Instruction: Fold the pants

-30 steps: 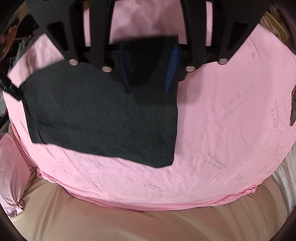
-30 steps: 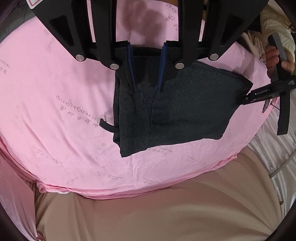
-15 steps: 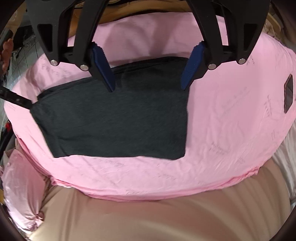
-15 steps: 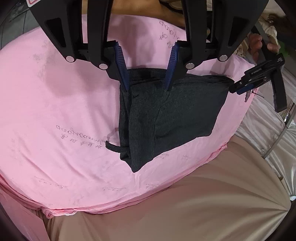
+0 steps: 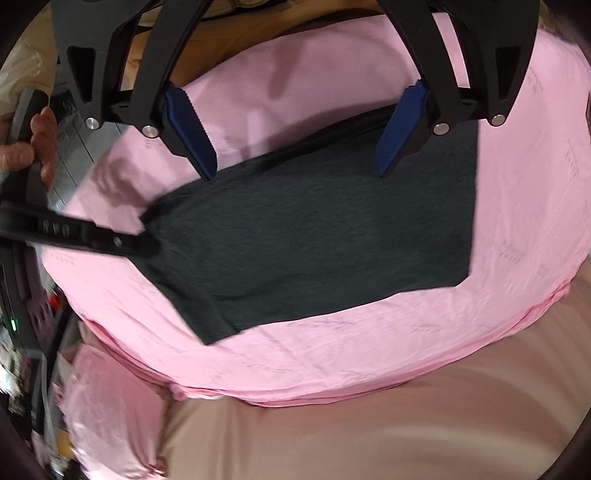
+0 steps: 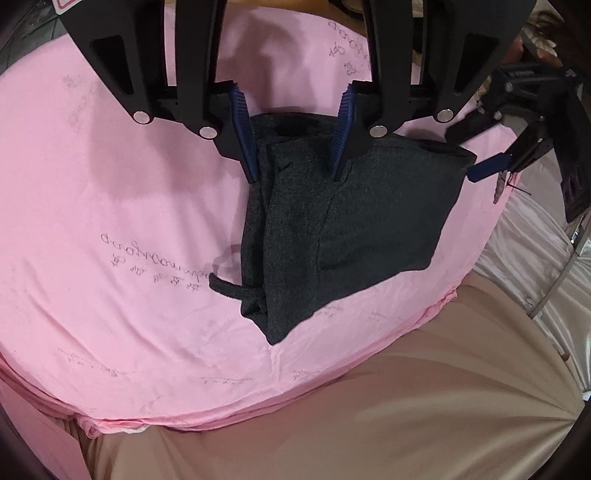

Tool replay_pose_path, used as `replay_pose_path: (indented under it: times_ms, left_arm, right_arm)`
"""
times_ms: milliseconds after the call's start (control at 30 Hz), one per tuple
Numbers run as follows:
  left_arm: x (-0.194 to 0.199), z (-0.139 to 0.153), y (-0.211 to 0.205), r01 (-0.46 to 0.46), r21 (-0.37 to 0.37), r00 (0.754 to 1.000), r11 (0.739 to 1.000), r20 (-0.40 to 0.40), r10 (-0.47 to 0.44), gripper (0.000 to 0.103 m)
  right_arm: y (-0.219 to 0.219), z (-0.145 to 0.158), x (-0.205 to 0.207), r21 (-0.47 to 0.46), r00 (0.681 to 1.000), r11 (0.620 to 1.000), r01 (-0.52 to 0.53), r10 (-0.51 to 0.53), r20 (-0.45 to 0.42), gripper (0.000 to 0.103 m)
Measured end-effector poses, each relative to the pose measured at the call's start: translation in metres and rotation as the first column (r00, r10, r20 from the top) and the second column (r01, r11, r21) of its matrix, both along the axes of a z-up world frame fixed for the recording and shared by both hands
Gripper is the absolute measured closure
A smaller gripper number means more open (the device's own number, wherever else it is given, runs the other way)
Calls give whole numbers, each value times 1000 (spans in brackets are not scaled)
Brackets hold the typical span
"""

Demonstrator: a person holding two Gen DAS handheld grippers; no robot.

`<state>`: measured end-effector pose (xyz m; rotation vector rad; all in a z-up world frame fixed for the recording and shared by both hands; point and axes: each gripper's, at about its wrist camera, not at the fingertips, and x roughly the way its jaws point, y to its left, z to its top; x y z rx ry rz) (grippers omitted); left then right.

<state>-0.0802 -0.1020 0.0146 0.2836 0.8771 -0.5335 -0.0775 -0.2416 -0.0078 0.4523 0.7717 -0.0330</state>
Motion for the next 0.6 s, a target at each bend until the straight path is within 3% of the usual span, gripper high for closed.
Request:
replay_pose_path:
  times_ms: [33,233,400,433,500,533,600]
  left_arm:
    - [-4,-1,-10,33,0,999,999,3,-33,16]
    - [-6,-14,-70,173,8,985,985,10,-173,15]
    - [3,-29,-110,212,50,976,976,32,-214,17]
    - [6,-33,-115,207,61,977,976,30,-209,22]
    - [17,-37,-119,182,52,983,982,27,-184,51]
    - [23,-37,-118,167,45,986,985,18,-168,59]
    - [38,-29,-106,140,-21,990,990,-32,-140,84]
  right_arm:
    - [-1,5,-1,2,1000,1000,-7,7,11,78]
    - [-8,13,6,54,997,996,-70,69,17,84]
    - [-17,16,9,154,993,982,-107,100,57,84]
    - [-18,16,11,170,993,979,-115,107,59,84]
    - [-20,14,13,181,992,975,-125,117,54,84]
    - [-22,12,13,194,991,972,-132,123,57,84]
    - [-29,13,8,225,990,967,-123,105,90,82]
